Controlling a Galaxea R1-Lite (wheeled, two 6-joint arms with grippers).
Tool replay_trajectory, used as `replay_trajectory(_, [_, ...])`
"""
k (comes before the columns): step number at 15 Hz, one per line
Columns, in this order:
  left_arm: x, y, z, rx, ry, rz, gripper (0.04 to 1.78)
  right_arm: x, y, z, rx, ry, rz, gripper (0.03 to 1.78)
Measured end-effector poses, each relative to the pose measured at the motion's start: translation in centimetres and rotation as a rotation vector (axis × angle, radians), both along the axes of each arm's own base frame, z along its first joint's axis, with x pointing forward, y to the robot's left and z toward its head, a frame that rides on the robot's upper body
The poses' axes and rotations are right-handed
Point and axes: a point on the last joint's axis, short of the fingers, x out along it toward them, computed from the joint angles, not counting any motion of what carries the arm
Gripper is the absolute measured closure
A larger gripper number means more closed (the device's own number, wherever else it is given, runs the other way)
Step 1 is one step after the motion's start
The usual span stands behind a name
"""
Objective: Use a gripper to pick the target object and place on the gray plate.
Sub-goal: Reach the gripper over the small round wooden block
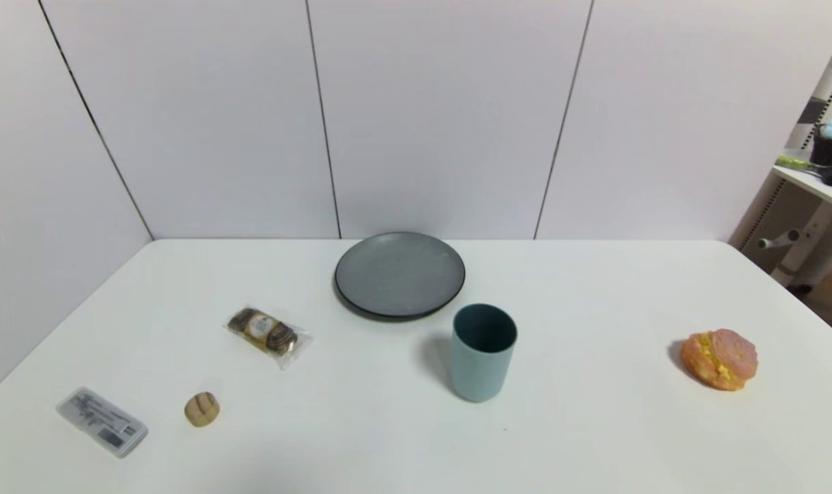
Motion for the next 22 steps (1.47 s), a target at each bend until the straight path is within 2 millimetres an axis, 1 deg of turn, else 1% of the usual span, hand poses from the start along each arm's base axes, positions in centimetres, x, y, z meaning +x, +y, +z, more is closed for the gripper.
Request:
replay_trajectory(15, [0.0,0.0,-0.1,0.003,0.01,0.001,0.13,0.0,0.0,0.0,0.0,0.0,0.0,0.1])
replay_trajectory(17, [0.1,0.0,0.2,0.009,0.026,0.0,0.13,0.0,0.0,0.0,0.0,0.0,0.0,0.1])
replay_trajectory(19, [0.4,0.0,1.4,0.03,0.047,0.001,0.13,0.0,0.0,0.0,0.0,0.0,-0.001,0.1])
replay_trajectory(20, [0.6,0.0,2.6,0.049,0.058,-0.002,0.13,0.0,0.0,0.0,0.0,0.0,0.0,0.1])
replay_trajectory(22, [1.2,0.0,6.1,0.078,0.048,-0.009,0.13,0.0,0.0,0.0,0.0,0.0,0.0,0.1])
